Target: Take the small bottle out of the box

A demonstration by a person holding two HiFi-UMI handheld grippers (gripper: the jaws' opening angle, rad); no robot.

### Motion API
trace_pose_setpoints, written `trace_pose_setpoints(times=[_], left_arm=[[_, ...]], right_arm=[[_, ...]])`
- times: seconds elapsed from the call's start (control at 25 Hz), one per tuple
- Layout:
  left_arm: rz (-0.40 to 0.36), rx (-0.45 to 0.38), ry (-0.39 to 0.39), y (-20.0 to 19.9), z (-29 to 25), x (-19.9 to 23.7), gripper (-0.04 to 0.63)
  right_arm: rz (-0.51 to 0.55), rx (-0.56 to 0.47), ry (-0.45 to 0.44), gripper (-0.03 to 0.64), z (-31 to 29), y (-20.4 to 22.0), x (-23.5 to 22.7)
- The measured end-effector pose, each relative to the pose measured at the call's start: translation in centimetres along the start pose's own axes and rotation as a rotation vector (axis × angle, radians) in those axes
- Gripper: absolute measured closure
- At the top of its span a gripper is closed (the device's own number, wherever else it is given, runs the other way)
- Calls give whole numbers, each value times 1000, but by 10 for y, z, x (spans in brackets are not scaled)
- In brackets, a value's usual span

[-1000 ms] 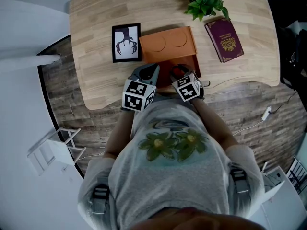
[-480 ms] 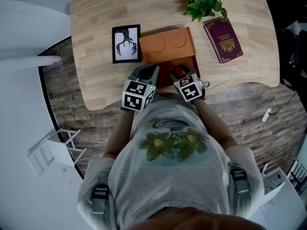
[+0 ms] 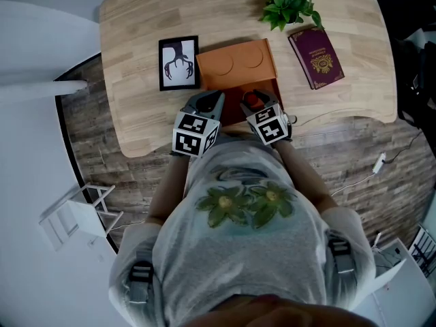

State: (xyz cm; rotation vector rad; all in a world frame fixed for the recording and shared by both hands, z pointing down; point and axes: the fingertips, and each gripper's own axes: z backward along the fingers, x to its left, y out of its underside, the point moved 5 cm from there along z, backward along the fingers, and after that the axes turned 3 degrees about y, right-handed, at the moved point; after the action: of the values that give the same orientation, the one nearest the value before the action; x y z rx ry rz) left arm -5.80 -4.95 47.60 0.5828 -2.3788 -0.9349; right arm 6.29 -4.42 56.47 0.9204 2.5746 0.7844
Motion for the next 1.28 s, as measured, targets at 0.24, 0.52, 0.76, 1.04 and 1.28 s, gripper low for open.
trace_pose_setpoints(times=[0.24,0.52,0.76,1.04,1.28], left_arm=[[-12,1,0,0,1,0,588],[-19,-1,1,-1,3,1,588],[-23,-2,2,-2,3,0,588],[-26,-6,4,-4,3,0,588],[-27,-8,9,-5,3,-2,588]], right_arm=[[10,-9,-4,393,6,-4,4],[28,-21,1,393,16,-12,6],[25,-40,-1,393,23,-19,5],[34,-65,-8,393,35,-28,8],[38,-89,-16,393,43,-35,10]])
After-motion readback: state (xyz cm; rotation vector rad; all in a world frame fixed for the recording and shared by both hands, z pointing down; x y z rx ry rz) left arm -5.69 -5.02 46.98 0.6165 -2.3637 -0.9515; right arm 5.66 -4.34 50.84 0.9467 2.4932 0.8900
